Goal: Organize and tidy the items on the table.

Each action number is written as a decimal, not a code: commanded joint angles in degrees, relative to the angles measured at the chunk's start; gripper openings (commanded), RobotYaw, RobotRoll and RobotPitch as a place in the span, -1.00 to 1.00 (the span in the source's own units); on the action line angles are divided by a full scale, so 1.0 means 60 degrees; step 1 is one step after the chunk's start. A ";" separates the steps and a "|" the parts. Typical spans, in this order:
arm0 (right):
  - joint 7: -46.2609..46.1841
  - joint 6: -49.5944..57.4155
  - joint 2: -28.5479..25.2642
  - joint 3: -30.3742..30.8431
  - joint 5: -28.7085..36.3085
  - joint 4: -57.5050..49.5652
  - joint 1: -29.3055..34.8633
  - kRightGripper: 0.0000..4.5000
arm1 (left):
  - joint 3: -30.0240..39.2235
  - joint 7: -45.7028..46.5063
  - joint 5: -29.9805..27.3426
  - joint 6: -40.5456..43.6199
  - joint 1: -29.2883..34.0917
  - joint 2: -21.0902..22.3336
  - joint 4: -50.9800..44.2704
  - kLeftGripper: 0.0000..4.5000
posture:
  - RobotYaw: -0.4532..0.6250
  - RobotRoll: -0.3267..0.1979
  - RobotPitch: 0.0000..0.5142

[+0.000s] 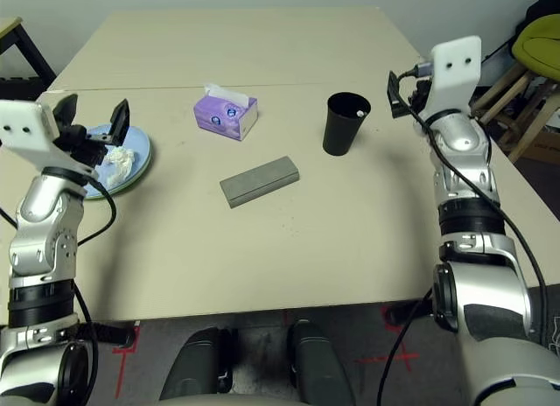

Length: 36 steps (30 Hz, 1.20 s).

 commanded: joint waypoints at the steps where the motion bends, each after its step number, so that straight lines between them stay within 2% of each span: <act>1: -0.0030 -0.0137 0.0252 -0.0321 0.0340 -0.0501 0.0684 0.98 | 0.0141 0.0162 0.0107 0.0063 0.0593 -0.0124 -0.0260 1.00 | -0.02 0.25 -0.69; 8: -0.0264 -0.0463 0.0560 -0.0132 0.0028 -0.0597 0.1815 0.98 | 0.0476 0.0550 0.0330 -0.0383 0.1516 -0.0242 0.0013 1.00 | 0.00 0.25 -0.70; 15: -0.0276 -0.1302 0.0414 -0.0182 -0.0206 -0.0123 0.2387 0.98 | 0.0716 0.0380 0.0333 -0.0898 0.2168 -0.0218 0.0320 1.00 | -0.01 0.25 -0.71; 23: -0.0302 -0.3058 0.0264 -0.0427 -0.0037 0.1439 0.2241 0.98 | 0.0643 0.0167 0.0247 -0.1197 0.2620 -0.0311 0.0331 1.00 | 0.01 0.25 -0.72; 29: 0.0057 -0.3683 0.0342 -0.0300 0.0031 0.2263 0.2162 0.98 | 0.0761 -0.0453 -0.0110 -0.1580 0.3025 -0.0300 0.0490 1.00 | 0.03 0.25 -0.75; 36: 0.0271 -0.4369 0.0330 -0.0326 0.0067 0.3245 0.1813 0.98 | 0.0717 -0.0685 -0.0077 -0.2122 0.3183 -0.0318 0.0787 1.00 | 0.04 0.25 -0.78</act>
